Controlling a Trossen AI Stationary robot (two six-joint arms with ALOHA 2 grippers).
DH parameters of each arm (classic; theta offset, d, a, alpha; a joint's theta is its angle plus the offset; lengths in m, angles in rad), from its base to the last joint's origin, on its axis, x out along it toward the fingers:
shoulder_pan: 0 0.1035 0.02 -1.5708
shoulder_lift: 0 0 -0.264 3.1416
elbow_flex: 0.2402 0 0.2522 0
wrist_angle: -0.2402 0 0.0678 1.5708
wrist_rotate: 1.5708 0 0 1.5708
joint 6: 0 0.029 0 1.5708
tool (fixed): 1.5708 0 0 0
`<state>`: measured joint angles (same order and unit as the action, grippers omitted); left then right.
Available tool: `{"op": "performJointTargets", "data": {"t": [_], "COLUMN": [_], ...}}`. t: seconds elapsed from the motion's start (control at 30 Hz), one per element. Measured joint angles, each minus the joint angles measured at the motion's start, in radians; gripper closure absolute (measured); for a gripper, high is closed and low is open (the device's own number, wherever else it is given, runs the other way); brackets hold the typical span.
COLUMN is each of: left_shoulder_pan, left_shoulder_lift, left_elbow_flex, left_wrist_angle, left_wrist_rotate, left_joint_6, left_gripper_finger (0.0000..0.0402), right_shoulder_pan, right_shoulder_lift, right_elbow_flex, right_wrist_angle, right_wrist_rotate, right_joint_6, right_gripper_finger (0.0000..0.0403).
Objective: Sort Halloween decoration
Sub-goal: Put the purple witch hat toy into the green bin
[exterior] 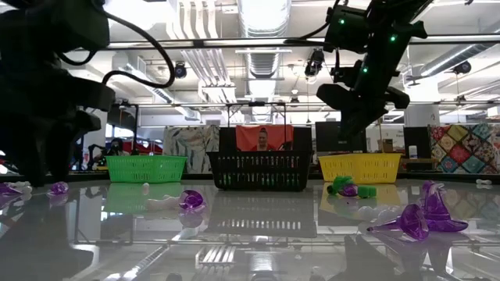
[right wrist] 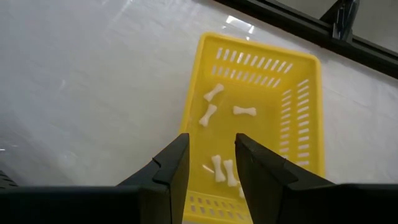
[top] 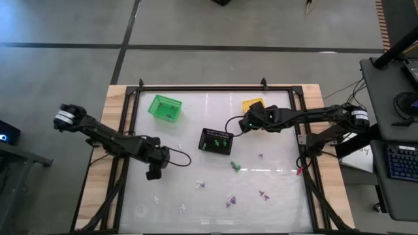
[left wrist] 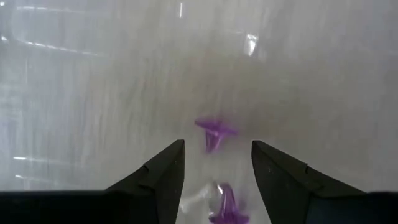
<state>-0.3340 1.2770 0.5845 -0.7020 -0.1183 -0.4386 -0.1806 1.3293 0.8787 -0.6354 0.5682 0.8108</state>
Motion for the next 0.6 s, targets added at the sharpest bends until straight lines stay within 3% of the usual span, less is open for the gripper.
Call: {"op": "performJointTargets", "data": {"t": [0.37, 0.6], "left_shoulder_pan": [0.001, 0.001], "left_shoulder_lift": [0.091, 0.103], "left_elbow_flex": [0.0, 0.023], "left_wrist_angle": [0.03, 0.024], "left_wrist_rotate": [-0.022, -0.021], "left_joint_6": [0.001, 0.038], "left_gripper_finger": [0.0237, 0.0279], "right_shoulder_pan": [0.0, 0.0], "right_shoulder_lift": [0.0, 0.0], "right_elbow_flex": [0.0, 0.0], "right_wrist_angle": [0.012, 0.013], "right_wrist_rotate": [0.0, -0.019], "right_joint_6": [0.0, -0.001], "right_gripper_finger": [0.0282, 0.0282]}}
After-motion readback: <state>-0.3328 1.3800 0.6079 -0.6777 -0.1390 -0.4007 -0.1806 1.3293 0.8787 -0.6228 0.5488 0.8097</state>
